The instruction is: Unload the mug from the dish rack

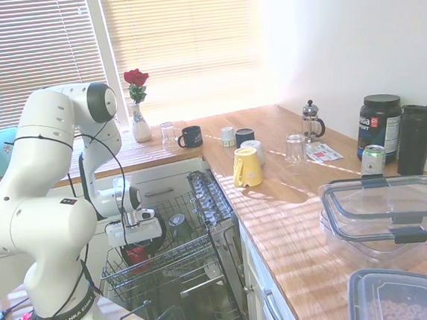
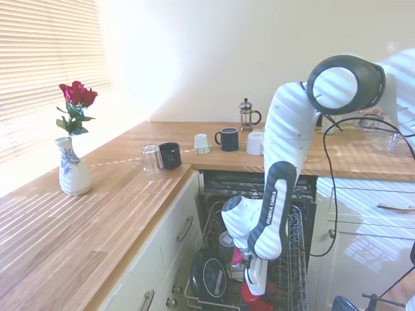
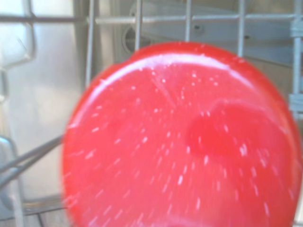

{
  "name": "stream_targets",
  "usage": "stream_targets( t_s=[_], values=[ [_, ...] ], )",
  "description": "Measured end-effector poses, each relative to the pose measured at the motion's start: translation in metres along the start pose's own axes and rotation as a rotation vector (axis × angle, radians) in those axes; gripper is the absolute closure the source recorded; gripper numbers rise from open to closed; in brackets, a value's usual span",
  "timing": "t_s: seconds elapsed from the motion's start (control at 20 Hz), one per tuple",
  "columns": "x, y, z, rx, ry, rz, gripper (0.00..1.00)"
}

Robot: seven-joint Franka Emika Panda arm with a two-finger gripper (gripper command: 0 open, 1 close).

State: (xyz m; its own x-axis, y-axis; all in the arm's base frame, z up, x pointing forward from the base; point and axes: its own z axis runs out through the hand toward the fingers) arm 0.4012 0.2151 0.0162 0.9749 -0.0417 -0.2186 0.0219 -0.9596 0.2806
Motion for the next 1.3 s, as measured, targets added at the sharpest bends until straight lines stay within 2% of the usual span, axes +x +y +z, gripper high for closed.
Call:
stream_targets(
  t_s=[0.05, 0.5, 0.75, 0.95, 1.15, 1.3],
  values=[
    [0.003, -0.001, 0.003, -0.008, 0.0, -0.007, 1.0],
    [0.012, -0.003, 0.004, -0.012, 0.02, -0.045, 1.0],
    [0.015, -0.004, -0.017, 0.046, -0.008, -0.106, 1.0],
    [0.026, 0.012, -0.031, 0.097, -0.03, -0.128, 1.0],
    [0.034, 0.024, -0.028, 0.121, -0.023, -0.157, 1.0],
    [0.028, 0.017, -0.011, 0.124, -0.037, -0.17, 1.0]
  ],
)
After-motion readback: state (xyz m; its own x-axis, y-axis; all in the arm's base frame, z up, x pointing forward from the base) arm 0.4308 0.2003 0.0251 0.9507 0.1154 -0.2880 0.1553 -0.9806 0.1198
